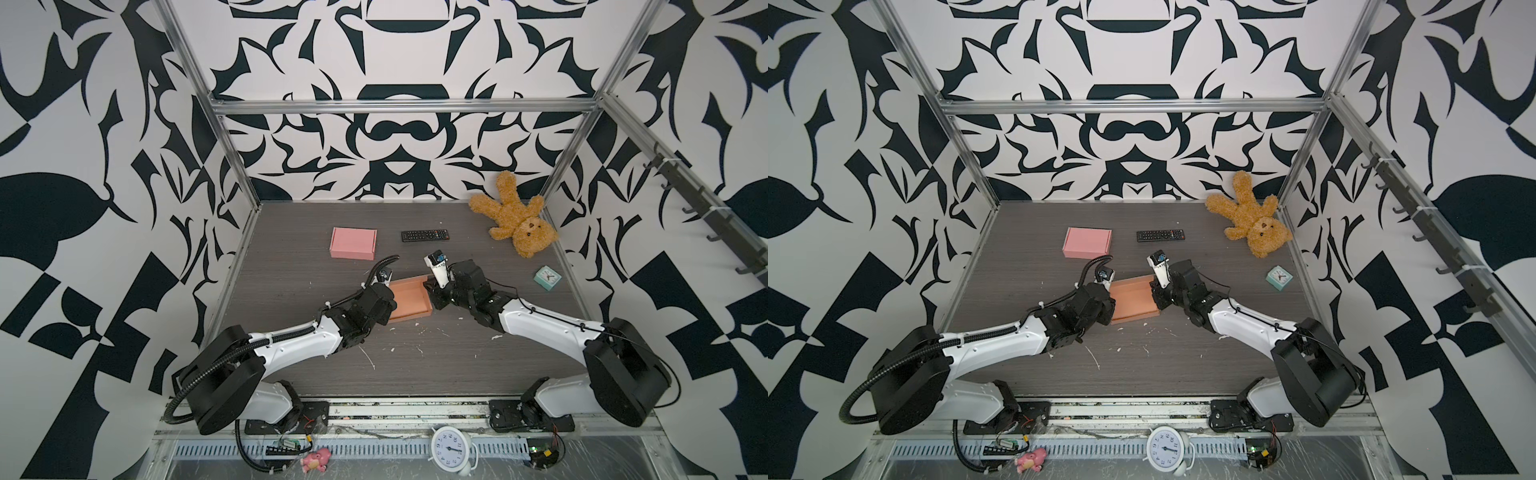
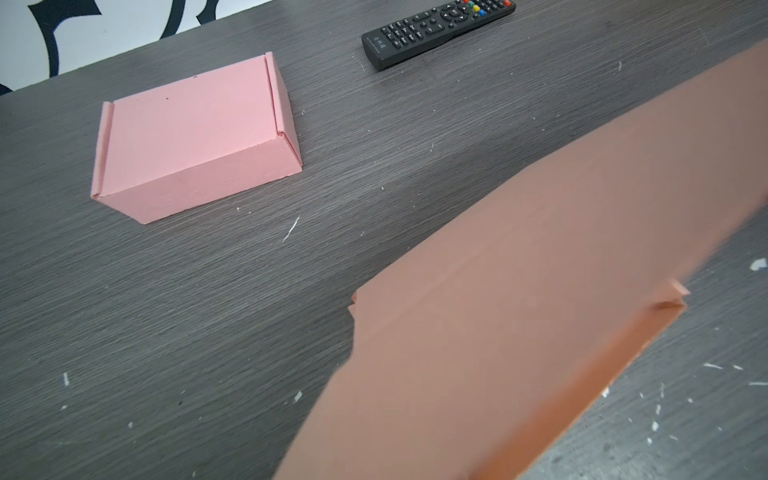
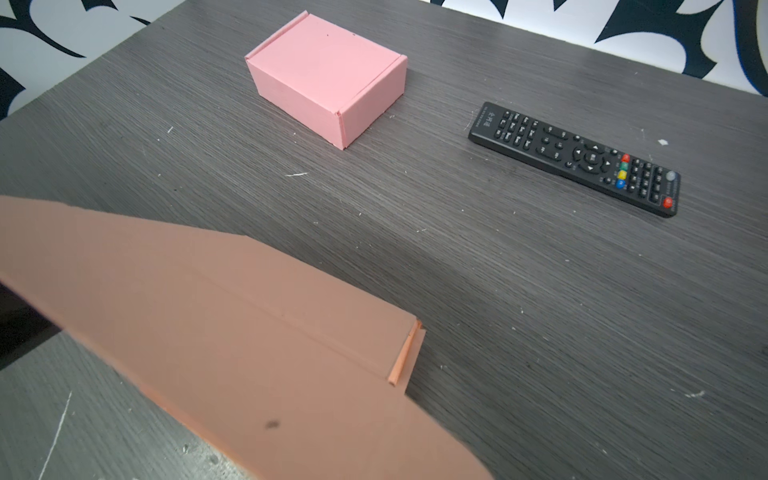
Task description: Fold the paper box
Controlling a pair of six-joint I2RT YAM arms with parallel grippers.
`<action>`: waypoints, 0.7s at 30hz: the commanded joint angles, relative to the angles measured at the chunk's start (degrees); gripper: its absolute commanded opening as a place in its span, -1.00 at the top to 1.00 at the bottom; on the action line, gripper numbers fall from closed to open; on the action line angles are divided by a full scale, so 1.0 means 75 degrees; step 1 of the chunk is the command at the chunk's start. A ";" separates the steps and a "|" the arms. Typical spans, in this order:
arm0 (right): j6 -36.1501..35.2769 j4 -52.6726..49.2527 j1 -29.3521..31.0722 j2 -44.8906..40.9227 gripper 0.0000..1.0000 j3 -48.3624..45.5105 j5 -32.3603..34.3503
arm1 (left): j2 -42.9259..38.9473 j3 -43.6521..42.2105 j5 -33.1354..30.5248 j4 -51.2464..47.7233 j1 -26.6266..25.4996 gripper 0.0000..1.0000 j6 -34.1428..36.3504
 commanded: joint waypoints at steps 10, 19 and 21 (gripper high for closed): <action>-0.0120 0.0232 0.0158 -0.0384 0.69 -0.0301 -0.0155 | 0.0417 -0.0391 -0.0291 0.0844 -0.0351 0.81 0.0082; 0.0132 0.0295 0.0252 -0.0487 0.52 -0.0650 0.0082 | 0.0539 -0.0550 -0.0293 0.0974 -0.0387 0.80 0.0035; 0.0186 0.0310 0.0255 -0.0608 0.43 -0.0785 0.0082 | 0.0515 -0.0578 -0.0280 0.0976 -0.0384 0.81 0.0021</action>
